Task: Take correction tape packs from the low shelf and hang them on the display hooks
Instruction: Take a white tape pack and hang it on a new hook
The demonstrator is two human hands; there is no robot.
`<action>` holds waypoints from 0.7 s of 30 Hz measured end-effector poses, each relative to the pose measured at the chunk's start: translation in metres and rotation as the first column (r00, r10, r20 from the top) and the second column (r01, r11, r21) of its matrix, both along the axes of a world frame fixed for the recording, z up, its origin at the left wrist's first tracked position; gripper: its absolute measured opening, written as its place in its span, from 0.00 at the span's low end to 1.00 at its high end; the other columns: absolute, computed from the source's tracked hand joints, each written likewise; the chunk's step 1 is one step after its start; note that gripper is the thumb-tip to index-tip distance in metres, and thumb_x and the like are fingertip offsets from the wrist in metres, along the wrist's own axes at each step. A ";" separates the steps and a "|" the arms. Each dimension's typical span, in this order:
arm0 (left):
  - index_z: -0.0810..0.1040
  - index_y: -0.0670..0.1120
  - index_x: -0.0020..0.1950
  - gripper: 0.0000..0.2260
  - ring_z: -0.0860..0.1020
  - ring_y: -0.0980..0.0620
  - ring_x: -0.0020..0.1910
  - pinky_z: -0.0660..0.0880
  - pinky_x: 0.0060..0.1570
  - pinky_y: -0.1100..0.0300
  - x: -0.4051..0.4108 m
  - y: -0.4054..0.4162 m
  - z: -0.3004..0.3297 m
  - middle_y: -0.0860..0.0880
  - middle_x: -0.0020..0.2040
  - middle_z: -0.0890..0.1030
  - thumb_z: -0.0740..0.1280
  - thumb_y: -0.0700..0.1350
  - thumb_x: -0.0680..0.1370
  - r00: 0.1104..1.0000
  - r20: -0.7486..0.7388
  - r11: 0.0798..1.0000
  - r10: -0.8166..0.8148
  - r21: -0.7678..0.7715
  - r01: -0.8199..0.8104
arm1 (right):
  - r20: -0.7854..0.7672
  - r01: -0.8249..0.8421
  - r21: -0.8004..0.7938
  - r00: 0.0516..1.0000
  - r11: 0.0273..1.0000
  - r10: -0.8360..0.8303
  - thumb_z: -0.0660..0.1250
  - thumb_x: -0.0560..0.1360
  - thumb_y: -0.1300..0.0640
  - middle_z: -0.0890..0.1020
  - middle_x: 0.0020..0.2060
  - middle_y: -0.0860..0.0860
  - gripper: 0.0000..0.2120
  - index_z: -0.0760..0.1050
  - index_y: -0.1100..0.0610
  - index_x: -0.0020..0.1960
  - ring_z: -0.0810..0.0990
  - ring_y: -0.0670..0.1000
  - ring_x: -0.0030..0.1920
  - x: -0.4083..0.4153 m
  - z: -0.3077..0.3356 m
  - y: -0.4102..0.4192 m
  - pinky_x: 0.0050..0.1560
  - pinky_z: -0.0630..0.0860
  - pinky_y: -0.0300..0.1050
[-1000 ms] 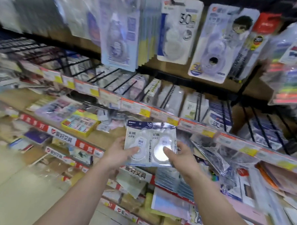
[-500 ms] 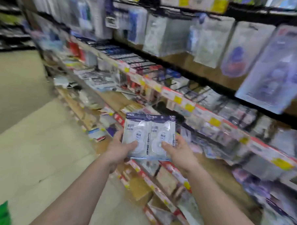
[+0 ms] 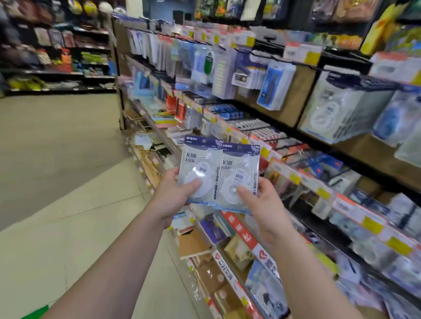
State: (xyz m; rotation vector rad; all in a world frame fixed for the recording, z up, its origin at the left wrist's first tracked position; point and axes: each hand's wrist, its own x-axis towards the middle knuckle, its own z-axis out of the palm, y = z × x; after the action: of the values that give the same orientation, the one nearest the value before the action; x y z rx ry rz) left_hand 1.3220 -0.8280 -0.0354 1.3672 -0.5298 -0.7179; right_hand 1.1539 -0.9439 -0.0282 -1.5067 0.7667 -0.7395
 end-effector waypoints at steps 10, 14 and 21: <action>0.75 0.53 0.58 0.13 0.83 0.49 0.50 0.77 0.41 0.59 0.089 -0.068 0.035 0.49 0.56 0.84 0.71 0.40 0.78 0.991 0.123 0.995 0.049 -0.095 -0.038 | 0.128 0.006 -0.137 0.992 0.991 0.011 0.71 0.77 0.57 0.86 0.51 0.48 0.12 0.73 0.47 0.57 0.85 0.48 0.51 0.092 0.037 -0.066 0.56 0.80 0.54; 0.73 0.53 0.64 0.17 0.82 0.54 0.47 0.74 0.35 0.64 0.120 -0.121 0.059 0.52 0.58 0.83 0.72 0.45 0.77 0.985 0.173 0.992 0.030 -0.128 -0.008 | 0.169 0.057 -0.192 0.985 0.980 -0.024 0.70 0.77 0.57 0.85 0.52 0.49 0.11 0.72 0.47 0.55 0.85 0.48 0.50 0.119 0.064 -0.112 0.54 0.81 0.54; 0.72 0.54 0.67 0.18 0.82 0.50 0.54 0.76 0.41 0.59 0.145 -0.199 0.074 0.52 0.59 0.82 0.71 0.44 0.78 0.982 0.188 0.973 0.015 -0.230 0.029 | 0.152 0.106 -0.308 0.986 0.945 -0.061 0.71 0.77 0.52 0.84 0.52 0.45 0.12 0.72 0.43 0.57 0.84 0.45 0.52 0.142 0.088 -0.175 0.54 0.81 0.49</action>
State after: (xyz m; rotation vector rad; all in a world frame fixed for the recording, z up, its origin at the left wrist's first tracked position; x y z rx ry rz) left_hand 1.4675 -1.0271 0.0390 1.2192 -0.7460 -0.5161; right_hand 1.2955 -1.1189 0.0595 -1.6936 0.6292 -1.0611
